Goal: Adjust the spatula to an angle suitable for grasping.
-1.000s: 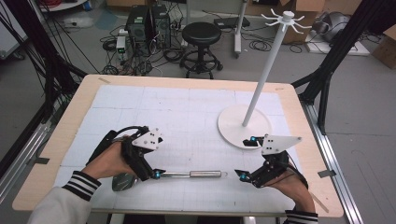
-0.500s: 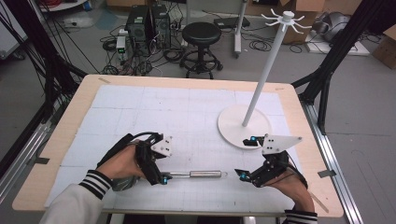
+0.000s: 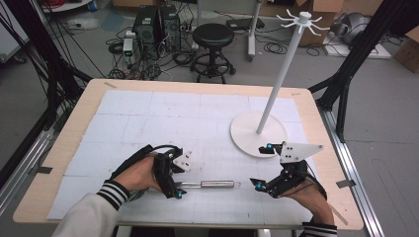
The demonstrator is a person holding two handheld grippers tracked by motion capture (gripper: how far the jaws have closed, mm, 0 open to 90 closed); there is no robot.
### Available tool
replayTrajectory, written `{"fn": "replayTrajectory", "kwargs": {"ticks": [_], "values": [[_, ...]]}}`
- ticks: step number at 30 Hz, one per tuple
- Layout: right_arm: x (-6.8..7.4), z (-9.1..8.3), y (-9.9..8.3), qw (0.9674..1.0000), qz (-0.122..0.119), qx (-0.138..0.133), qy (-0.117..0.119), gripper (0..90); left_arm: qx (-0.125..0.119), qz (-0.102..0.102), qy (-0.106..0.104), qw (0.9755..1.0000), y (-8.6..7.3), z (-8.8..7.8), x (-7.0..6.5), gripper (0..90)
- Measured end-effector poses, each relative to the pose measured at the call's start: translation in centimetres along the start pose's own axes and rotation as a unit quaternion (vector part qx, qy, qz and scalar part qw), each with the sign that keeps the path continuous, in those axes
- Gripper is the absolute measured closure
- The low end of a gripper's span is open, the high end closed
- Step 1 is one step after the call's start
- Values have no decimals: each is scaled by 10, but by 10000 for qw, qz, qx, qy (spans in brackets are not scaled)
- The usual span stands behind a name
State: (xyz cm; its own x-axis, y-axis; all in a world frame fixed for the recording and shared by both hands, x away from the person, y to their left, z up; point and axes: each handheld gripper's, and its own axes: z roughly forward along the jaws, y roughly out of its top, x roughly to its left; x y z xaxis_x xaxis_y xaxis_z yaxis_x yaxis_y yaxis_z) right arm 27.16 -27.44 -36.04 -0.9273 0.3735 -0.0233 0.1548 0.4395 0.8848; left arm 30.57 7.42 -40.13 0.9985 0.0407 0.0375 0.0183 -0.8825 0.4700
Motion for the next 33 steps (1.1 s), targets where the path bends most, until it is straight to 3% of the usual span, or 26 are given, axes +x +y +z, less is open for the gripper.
{"fn": "replayTrajectory", "kwargs": {"ticks": [14, 19, 33], "values": [[-1, 1, -1, 10000, 10, -24, 30, 4, 425, 127, -177, 9989, 3, 9, -1, 348], [-1, 1, -1, 10000, 12, -22, 43, 4, 518, 59, -187, 9985, 3, 10, -1, 425], [0, 3, -1, 10000, 15, -43, 75, 4, 716, 9, -143, 9973, 3, 12, -1, 505]]}}
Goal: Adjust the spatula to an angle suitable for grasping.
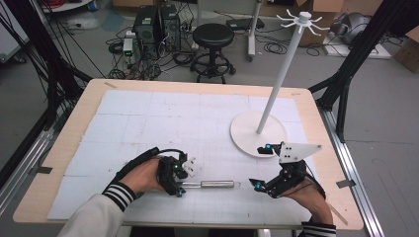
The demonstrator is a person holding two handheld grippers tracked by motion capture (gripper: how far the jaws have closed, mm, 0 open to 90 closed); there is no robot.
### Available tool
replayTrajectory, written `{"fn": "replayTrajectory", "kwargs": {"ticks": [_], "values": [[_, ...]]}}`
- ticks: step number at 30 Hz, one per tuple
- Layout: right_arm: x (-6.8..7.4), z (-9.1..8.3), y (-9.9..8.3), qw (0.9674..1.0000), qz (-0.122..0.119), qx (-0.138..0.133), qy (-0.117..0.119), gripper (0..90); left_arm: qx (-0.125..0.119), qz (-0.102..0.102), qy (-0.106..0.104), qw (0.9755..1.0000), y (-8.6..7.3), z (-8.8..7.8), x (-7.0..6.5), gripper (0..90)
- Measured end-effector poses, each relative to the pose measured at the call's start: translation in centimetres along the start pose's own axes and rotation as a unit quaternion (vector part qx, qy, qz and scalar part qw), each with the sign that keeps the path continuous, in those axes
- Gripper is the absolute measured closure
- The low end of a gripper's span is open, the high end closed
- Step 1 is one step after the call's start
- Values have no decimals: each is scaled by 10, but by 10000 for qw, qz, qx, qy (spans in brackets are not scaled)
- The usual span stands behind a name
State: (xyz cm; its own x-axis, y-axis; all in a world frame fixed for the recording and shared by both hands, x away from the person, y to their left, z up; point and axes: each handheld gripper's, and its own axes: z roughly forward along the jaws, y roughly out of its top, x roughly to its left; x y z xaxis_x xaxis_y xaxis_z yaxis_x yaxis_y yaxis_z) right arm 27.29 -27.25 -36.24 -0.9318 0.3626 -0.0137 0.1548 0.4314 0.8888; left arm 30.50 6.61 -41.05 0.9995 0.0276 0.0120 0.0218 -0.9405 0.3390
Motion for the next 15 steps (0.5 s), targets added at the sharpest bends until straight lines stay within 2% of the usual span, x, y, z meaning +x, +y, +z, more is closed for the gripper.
{"fn": "replayTrajectory", "kwargs": {"ticks": [15], "values": [[0, 2, 1, 10000, 5, 6, 24, 4, 112, -131, -32, 9998, 0, -2, 0, 621]]}}
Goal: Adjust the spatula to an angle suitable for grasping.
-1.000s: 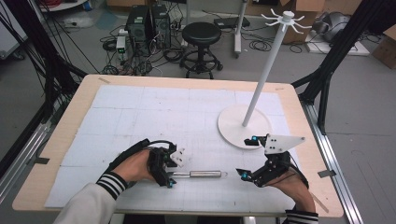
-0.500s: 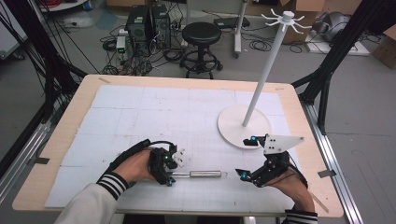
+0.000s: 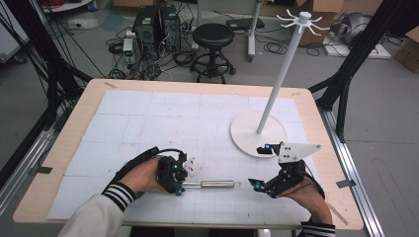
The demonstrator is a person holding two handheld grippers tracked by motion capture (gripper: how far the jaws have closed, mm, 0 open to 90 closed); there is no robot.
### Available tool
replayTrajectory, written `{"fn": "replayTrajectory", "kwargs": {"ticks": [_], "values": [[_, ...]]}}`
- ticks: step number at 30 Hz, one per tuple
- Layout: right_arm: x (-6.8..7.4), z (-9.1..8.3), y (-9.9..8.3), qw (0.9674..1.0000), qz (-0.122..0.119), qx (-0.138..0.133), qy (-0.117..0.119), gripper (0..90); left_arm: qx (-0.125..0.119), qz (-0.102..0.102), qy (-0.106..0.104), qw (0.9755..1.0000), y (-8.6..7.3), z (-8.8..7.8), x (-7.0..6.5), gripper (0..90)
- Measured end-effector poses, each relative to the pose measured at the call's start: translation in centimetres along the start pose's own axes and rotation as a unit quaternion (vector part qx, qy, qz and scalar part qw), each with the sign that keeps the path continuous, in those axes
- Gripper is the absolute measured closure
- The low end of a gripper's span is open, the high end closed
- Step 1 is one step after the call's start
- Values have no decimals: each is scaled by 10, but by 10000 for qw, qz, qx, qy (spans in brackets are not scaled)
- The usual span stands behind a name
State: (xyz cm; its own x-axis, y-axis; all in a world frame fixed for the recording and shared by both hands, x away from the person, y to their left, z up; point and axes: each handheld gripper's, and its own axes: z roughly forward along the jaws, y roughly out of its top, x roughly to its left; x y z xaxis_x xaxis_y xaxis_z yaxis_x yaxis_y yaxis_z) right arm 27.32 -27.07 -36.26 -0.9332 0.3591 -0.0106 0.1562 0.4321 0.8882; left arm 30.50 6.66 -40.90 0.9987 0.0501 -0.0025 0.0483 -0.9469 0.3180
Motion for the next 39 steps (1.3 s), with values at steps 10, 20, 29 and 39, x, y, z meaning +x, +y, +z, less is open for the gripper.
{"fn": "replayTrajectory", "kwargs": {"ticks": [10, 20, 29, 39], "values": [[1, 2, 1, 10000, -34, -2, 21, 4, 66, -12, 69, 10000, 1, -1, -2, 734], [0, 0, 0, 10000, -8, 1, 4, 4, 76, 166, 1, 9998, 0, -3, -6, 744], [0, -2, 0, 10000, -7, -48, -21, 4, -313, 75, 49, 9995, -6, -25, -7, 745], [0, -7, 0, 9999, -20, -77, -62, 4, -918, -128, 57, 9957, -18, -54, -8, 746]]}}
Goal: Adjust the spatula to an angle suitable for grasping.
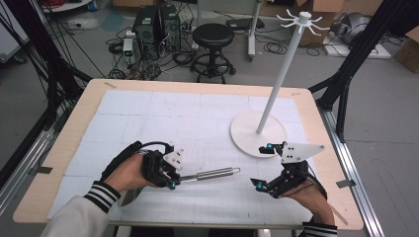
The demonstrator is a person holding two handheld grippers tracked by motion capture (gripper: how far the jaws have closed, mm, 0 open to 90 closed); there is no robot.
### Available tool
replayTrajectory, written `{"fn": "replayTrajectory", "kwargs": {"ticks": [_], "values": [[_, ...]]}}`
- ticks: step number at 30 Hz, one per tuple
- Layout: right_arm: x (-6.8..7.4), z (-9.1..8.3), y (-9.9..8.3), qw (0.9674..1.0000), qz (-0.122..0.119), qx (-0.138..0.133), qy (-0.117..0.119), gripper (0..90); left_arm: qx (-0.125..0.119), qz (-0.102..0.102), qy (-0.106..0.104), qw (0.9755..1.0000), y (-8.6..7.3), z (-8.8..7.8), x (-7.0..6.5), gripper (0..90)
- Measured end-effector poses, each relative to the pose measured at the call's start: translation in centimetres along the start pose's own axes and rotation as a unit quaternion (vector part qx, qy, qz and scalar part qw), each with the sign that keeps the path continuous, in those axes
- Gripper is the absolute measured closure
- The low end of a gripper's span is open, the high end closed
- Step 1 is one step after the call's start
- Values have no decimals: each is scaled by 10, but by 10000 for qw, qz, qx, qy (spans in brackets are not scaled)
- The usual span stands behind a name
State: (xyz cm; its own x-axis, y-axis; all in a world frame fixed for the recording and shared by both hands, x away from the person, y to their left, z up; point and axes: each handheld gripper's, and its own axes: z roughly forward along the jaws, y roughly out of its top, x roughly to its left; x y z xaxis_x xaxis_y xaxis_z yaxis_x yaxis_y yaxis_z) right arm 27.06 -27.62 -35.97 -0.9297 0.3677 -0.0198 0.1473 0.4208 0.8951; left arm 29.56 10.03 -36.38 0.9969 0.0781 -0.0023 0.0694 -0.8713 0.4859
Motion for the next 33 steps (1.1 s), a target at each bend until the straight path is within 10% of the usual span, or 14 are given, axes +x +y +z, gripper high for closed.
{"fn": "replayTrajectory", "kwargs": {"ticks": [17, 33], "values": [[0, -6, -1, 10000, 17, -47, -65, 4, -1028, 16, 95, 9947, -1, -51, 0, 746], [-1, -3, 1, 10000, 4, -48, -42, 4, -2215, 200, -12, 9749, 0, -78, 2, 746]]}}
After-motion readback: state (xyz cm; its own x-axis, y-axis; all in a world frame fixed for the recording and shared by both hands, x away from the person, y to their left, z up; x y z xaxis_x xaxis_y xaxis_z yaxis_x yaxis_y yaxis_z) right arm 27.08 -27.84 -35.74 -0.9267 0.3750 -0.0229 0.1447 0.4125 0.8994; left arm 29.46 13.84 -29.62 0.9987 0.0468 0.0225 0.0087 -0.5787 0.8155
